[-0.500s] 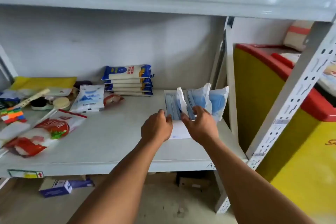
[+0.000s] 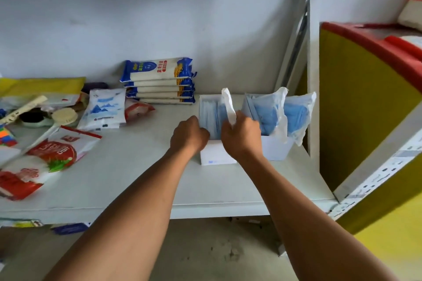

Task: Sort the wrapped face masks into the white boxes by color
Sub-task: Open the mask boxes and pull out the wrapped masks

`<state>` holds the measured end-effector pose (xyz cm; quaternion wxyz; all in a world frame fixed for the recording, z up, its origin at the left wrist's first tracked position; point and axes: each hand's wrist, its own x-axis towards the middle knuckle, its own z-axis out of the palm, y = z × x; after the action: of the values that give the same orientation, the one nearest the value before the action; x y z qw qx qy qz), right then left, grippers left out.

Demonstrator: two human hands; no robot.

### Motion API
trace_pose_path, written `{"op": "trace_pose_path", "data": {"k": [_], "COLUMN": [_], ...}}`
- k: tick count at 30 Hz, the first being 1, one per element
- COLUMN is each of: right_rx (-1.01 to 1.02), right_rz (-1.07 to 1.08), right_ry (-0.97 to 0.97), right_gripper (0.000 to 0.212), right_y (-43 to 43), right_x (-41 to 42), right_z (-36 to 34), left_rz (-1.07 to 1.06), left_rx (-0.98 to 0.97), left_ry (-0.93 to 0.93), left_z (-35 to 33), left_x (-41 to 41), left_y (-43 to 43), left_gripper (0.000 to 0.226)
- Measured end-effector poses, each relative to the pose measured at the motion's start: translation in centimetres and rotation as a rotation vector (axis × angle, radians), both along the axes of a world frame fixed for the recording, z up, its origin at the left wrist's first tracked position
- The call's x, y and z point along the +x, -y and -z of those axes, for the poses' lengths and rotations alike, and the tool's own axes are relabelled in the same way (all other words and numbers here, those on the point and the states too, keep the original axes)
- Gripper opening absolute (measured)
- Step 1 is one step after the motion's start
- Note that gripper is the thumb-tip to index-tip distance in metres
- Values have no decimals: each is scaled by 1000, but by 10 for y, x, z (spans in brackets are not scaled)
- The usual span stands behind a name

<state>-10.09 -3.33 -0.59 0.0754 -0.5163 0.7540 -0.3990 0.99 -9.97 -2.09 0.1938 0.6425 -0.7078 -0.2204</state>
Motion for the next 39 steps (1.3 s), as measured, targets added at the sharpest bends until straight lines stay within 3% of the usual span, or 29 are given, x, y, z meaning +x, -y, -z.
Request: {"op": "trace_pose_path", "data": {"k": [5,14,17,19,23,26,29,32,39], "right_rx": [-145,-435,-518,-562,-496,-352,-86,105,408], "right_rz": [62,142,183,216,278,165,58,28,-78], "right_ry": [136,517,616,609,342,32,-183,-292,-469], "right_gripper": [22,13,24,30,27,21,37,47,37], "right_y": [-6,-11,-12,-12,-14,-19,-24,-27,-22], "right_x": [-8,-14,-22,-25,-22,-14,-8,-10,-17], "right_z": [-10,-13,-9,-5,9,33,52,61,65], "left_rz": [-10,-50,-61,-53,156,342,323,289,285], "left_rx": [-105,-149,-200,-322,-562,-493,-360,-336,-403], "left_ry": [0,82,112,137,150,278,371,383,318], "left_z": [-1,1,-2,-2,-8,-5,3,10,12], "left_x": [22,67,65,55,22,5,0,3,3], "left_y": [0,9,9,9,3,-3,-4,-6,-8], "left_gripper": [6,12,13,29,45,52,50,42,34]}}
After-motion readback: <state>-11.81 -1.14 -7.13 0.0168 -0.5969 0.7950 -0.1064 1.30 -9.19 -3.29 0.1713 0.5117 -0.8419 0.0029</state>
